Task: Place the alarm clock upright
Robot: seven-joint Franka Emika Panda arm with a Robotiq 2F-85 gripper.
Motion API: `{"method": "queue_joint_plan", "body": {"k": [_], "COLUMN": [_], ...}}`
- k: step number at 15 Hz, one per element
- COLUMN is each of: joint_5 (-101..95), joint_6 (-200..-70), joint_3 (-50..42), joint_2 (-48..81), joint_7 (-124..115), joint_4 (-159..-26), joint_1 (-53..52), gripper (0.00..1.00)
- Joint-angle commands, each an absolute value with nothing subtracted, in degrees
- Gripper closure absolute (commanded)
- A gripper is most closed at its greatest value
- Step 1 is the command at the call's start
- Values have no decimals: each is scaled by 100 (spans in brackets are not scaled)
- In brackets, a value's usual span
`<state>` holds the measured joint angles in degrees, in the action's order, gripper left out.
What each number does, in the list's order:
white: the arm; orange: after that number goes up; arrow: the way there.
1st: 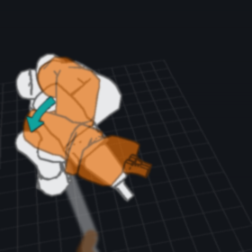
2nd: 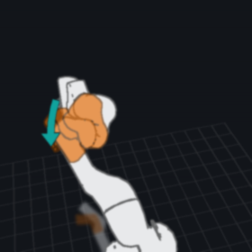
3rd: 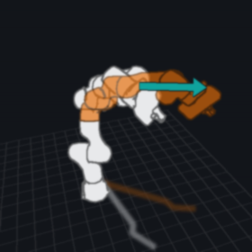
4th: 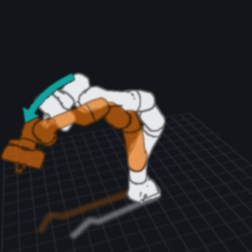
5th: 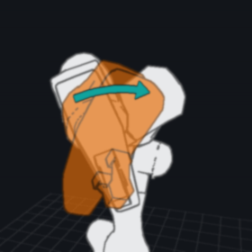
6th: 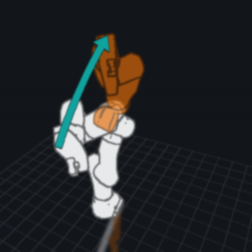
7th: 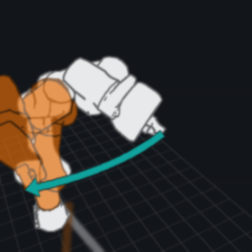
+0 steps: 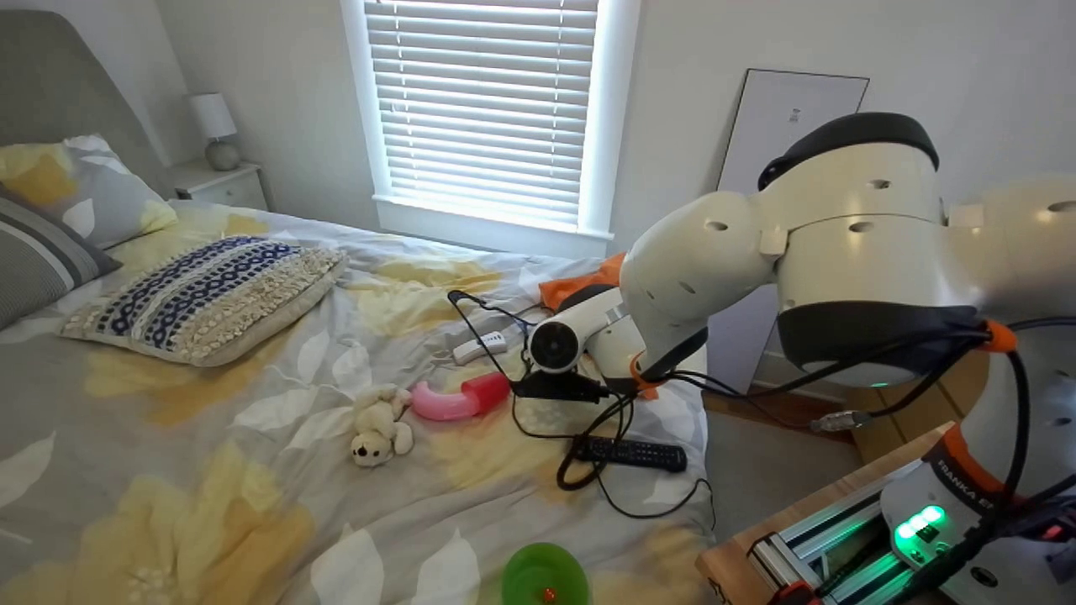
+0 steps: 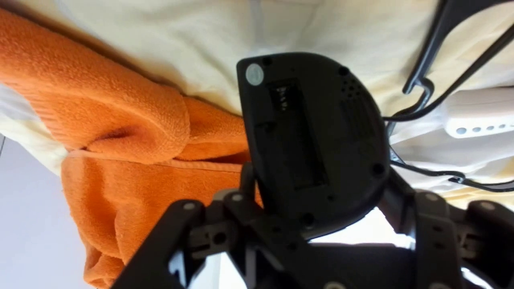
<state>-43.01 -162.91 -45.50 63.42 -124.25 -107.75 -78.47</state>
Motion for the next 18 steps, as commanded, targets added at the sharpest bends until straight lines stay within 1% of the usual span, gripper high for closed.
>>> {"method": "queue_joint_plan", "body": {"k": [1,18], "joint_5": [-4302,-3677], "joint_6": [-16383,-16266], "joint_3": [-4702,-3568], "joint_2": [6856,6255], "joint_7": [-12752,-11523], "joint_4": [-10619,-10859], "joint_1": [-8092,-7565], "gripper": [53,53]}}
